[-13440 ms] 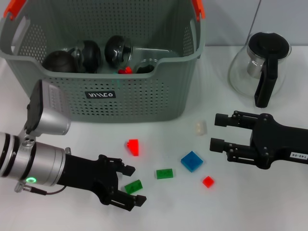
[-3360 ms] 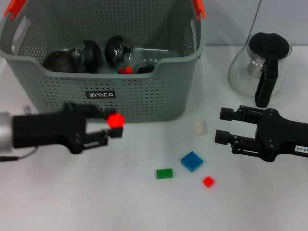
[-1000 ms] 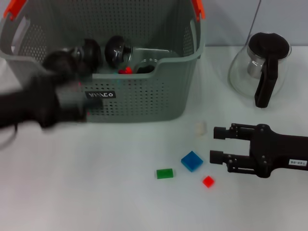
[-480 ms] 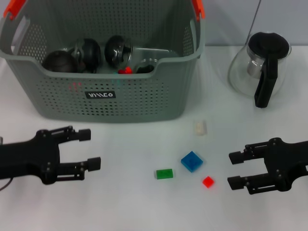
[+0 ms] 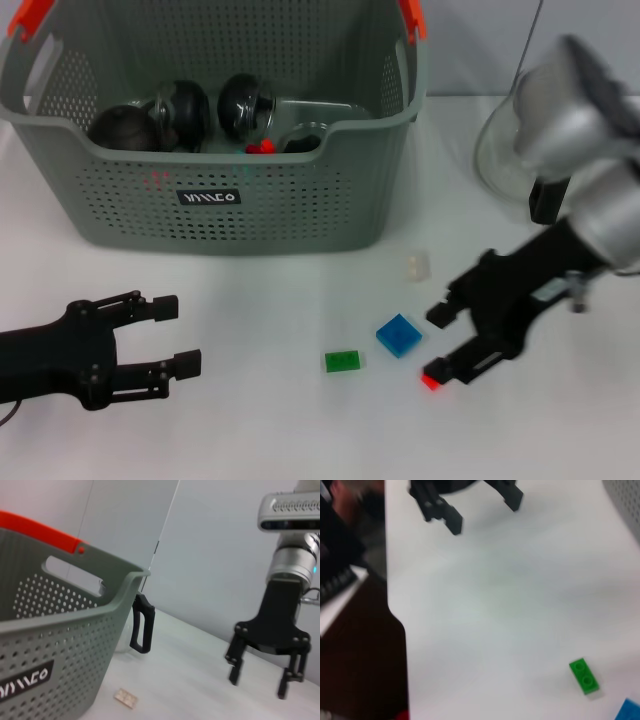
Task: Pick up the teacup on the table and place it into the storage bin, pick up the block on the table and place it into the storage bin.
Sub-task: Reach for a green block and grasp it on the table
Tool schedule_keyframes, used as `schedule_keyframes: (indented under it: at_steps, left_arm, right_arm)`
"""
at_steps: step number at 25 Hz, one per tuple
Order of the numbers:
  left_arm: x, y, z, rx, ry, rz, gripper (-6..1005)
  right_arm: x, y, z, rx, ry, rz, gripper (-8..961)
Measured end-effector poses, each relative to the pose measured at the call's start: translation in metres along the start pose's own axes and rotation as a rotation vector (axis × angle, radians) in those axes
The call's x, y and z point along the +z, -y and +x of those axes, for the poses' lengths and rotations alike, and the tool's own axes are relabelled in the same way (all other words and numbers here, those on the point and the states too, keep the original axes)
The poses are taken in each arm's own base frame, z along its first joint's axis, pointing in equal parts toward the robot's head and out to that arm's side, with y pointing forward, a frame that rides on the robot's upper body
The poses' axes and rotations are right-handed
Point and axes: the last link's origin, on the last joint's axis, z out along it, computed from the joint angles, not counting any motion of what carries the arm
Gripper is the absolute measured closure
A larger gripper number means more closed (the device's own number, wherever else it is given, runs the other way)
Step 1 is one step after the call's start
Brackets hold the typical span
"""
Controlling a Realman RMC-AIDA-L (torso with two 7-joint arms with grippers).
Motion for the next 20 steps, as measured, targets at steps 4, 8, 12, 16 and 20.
schedule_keyframes:
  at_steps: [4,8,12,16,20]
  left_arm:
    - [-0.001,-0.001,-0.003,-0.006,-0.014,0.012,151]
    - [-0.001,-0.002,-0.003,-0.005,-0.021,0.014,151]
    - [-0.002,-0.001,-0.003,-0.008,-0.031,0.024,151]
    - [-0.001,0.000,-0.004,-0.016,-0.041,0.031,151]
    - [0.001,0.000,-0.004,-0.020,-0.044,0.026,151]
  right_arm:
    - [0.025,-0.001,-0.026,-0.108,-0.135,0.059,294]
    - [0.053,-0.008,-0.043,-0.236,-0.210,0.103,298]
    - [0.074,-0.014,-0.052,-0.315,-0.257,0.140,302]
    - [0.089,-0.017,-0.056,-0.379,-0.269,0.168,306]
    - [0.097,-0.014,-0.060,-0.370,-0.243,0.179,310]
